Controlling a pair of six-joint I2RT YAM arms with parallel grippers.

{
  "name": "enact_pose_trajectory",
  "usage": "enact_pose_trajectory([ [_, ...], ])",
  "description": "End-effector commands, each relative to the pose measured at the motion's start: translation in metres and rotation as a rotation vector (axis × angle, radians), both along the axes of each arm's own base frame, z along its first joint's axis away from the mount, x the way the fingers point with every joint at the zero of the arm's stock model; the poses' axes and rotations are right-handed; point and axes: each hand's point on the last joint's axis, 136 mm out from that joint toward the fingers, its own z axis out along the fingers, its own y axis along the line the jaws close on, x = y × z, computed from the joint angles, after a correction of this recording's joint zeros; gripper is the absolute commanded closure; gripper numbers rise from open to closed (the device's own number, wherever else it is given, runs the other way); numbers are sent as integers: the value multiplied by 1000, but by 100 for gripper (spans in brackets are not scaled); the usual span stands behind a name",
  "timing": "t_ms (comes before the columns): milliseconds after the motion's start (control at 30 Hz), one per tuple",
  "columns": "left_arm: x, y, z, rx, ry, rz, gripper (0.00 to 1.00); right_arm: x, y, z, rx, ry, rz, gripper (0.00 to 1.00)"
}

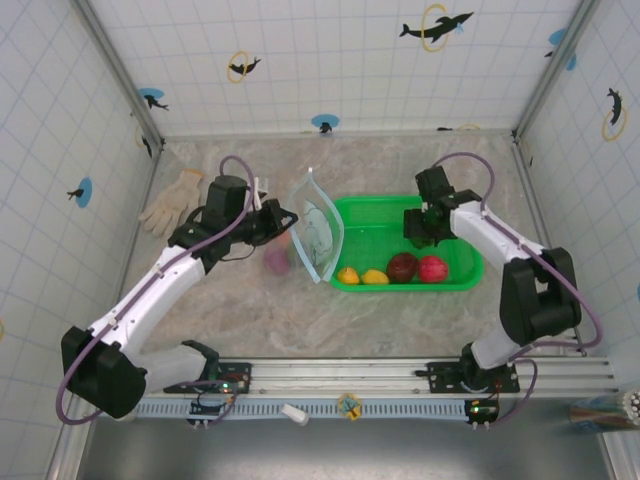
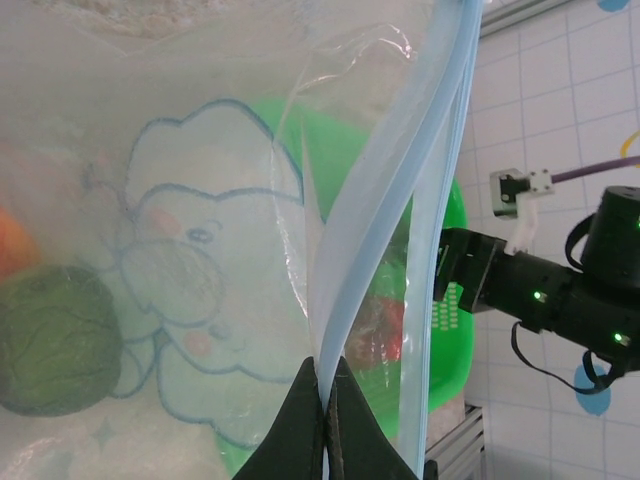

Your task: Place the food in the zip-top bag and seal the zipper

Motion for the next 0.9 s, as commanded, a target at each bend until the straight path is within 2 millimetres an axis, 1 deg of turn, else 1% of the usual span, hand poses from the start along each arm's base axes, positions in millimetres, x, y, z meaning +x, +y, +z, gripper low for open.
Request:
enact_pose_trajectory([
  [0,-8,1,-7,20,-9,-28,100,24,-7,7,-47,-43,36,14],
  [67,-8,1,-7,24,-10,-27,100,31,-2,2,-32,-37,50,13],
  [167,-10,3,-8,32,-10,-28,100,35,3,-10,-17,2,60,14],
  [300,-10,3,-9,38,-9,-28,100,39,15,-20,33,30,71,17],
  [433,-9,3,-10,39,-8,-30,100,42,21,-28,62,58,63,24],
  [533,-8,2,-9,38,-11,-31,100,40,21,-33,61,74,54,36],
  [633,-7,2,-9,38,-11,-31,100,35,19,-35,58,78,52,47],
  [700,-7,1,-9,33,-9,-33,100,32,17,-36,51,83,50,48],
  [767,-7,0,-10,30,-7,-33,100,32,16,-33,48,72,48,49],
  [867,-6,0,-7,27,-11,-32,100,36,14,-22,44,36,43,49],
])
